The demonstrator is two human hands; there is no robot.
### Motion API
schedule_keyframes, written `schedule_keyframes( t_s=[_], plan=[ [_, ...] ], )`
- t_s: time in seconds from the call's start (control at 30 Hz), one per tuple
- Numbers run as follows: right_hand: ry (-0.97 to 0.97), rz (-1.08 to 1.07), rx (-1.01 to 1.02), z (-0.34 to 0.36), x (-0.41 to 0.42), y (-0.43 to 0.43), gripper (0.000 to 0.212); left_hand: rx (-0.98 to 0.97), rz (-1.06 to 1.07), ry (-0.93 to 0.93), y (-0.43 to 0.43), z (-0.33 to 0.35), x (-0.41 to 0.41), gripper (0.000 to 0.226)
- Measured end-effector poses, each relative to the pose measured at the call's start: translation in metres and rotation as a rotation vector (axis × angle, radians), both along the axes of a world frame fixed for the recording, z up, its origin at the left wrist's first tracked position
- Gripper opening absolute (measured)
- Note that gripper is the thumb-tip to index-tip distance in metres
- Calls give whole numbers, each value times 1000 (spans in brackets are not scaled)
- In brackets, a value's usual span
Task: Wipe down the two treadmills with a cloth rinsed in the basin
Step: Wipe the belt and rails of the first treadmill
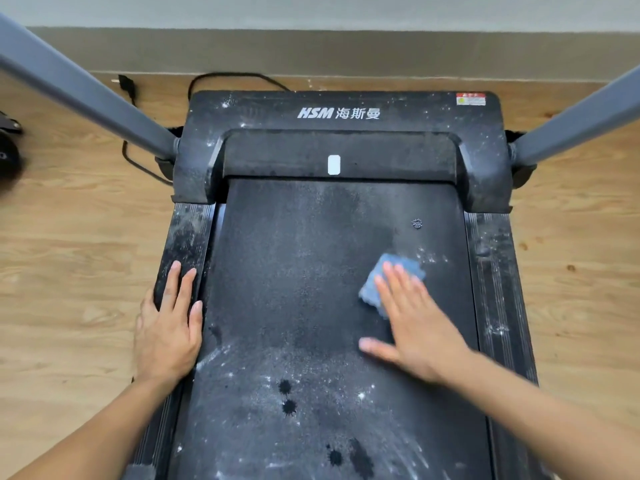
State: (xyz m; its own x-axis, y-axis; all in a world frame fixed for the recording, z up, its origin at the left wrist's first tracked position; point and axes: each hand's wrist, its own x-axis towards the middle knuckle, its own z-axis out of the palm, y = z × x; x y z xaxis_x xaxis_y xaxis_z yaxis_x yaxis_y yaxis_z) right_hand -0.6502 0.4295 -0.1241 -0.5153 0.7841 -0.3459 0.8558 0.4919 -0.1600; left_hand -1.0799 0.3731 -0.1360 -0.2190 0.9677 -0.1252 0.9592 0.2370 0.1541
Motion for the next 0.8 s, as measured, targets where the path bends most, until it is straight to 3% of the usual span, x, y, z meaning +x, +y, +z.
schedule_keyframes(
  t_s=[0.13,0.23,0.4,0.5,0.8],
  plan=[
    [-46,-240,-23,7,-4,115,127,20,30,-27,0,4,2,63],
    [-30,-290,-68,14,-3,134,131,29,20,-11,1,2,2,63],
    [-47,-37,-137,13,13,-38,131,21,290,-60,24,3,36,65],
    [-26,-11,-102,7,21,-82,122,-17,266,3,28,2,42,71],
    [-76,-408,-90,21,16,142,130,35,274,73,27,-10,36,69]
  ],
)
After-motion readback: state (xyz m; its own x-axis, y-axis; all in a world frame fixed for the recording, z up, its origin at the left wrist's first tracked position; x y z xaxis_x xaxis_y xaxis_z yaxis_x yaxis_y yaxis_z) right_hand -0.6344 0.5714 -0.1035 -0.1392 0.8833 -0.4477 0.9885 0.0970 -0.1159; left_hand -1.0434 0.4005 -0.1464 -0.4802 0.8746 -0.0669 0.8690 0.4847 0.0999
